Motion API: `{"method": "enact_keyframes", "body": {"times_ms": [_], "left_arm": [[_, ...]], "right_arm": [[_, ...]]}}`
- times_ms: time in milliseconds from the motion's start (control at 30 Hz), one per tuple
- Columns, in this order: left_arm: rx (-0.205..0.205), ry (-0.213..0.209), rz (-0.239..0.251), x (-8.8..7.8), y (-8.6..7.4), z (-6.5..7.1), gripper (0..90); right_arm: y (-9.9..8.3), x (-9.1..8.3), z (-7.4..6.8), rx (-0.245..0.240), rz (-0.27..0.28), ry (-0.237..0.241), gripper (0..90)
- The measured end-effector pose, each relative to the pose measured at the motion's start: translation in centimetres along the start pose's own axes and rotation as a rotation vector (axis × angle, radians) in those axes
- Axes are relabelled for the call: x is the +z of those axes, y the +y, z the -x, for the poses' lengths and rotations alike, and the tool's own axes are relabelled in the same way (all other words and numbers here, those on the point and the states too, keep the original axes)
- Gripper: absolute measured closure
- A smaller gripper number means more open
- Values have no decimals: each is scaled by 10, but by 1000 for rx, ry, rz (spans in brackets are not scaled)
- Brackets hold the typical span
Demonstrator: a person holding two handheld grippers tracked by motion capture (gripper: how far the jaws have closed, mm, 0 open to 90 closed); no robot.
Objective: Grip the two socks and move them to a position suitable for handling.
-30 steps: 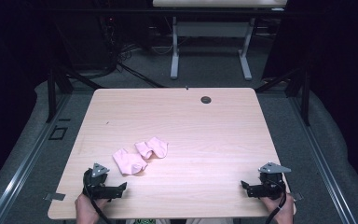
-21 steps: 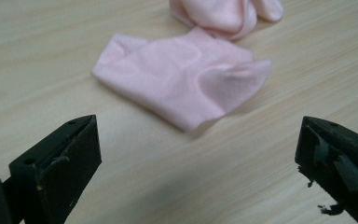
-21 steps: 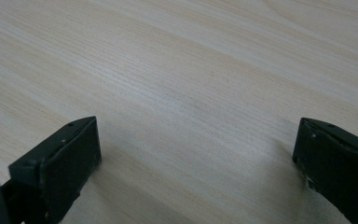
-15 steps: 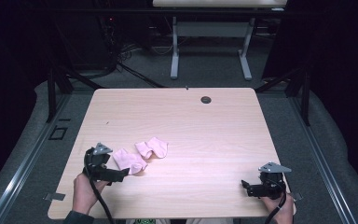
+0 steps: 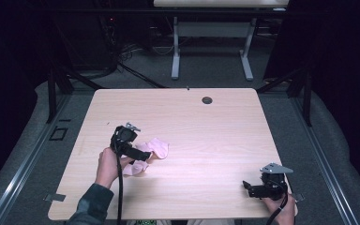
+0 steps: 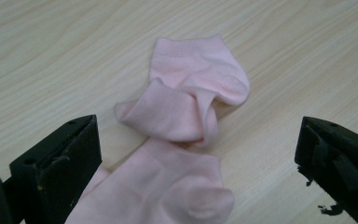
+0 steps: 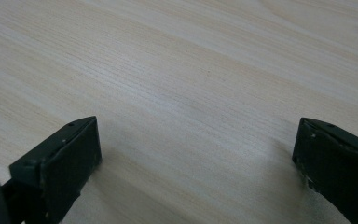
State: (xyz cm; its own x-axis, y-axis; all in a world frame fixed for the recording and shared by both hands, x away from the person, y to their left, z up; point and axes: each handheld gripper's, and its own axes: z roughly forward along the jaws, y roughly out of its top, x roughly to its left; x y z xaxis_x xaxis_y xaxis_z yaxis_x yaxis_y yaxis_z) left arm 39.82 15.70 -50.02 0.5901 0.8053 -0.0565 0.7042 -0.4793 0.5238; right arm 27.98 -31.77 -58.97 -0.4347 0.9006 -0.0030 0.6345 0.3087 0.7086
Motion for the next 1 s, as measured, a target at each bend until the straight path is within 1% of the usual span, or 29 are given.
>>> {"method": "enact_keyframes", "body": {"times_ms": [33,67,100,133,167,200,233,267,300,333,367,500,533,567,633,700,800,900,1000], "left_arm": [[-12,-4,-22,11,7,-2,18],[-12,-4,-22,11,7,-2,25],[-10,7,-43,20,13,-2,46],[-10,7,-43,20,13,-2,68],[-9,6,-55,26,17,-1,68],[-9,5,-78,36,21,1,118],[-9,5,-78,36,21,1,147],[-17,14,-97,45,25,1,147],[-19,13,-103,49,26,1,199],[-19,13,-103,49,26,1,240],[-23,17,-116,54,28,1,240],[-26,22,-153,67,27,2,365],[-22,25,-164,69,27,2,384],[-24,20,-165,71,26,3,410],[-32,26,-179,76,25,3,455],[-25,42,-173,76,25,2,500],[-20,44,-166,75,25,2,593],[-22,35,-159,75,24,1,713],[-20,22,-155,75,24,0,781]], "right_arm": [[0,0,0,5,5,4,1],[0,0,0,1,1,4,1],[0,0,0,0,-1,0,1],[0,0,0,0,-1,1,1],[0,0,0,0,-1,1,1],[0,0,0,4,4,0,1],[0,0,0,4,4,0,1],[0,0,0,1,0,1,1],[0,0,0,4,5,1,1],[0,0,0,4,5,1,1],[0,0,0,1,0,2,1],[0,0,0,4,3,-2,1],[0,0,0,5,4,0,1],[0,0,0,4,4,0,1],[0,0,-1,6,5,0,1],[0,0,-1,6,5,1,1],[0,0,0,5,4,-3,1],[0,0,0,6,5,-2,2],[0,0,0,7,5,-1,2]]}}
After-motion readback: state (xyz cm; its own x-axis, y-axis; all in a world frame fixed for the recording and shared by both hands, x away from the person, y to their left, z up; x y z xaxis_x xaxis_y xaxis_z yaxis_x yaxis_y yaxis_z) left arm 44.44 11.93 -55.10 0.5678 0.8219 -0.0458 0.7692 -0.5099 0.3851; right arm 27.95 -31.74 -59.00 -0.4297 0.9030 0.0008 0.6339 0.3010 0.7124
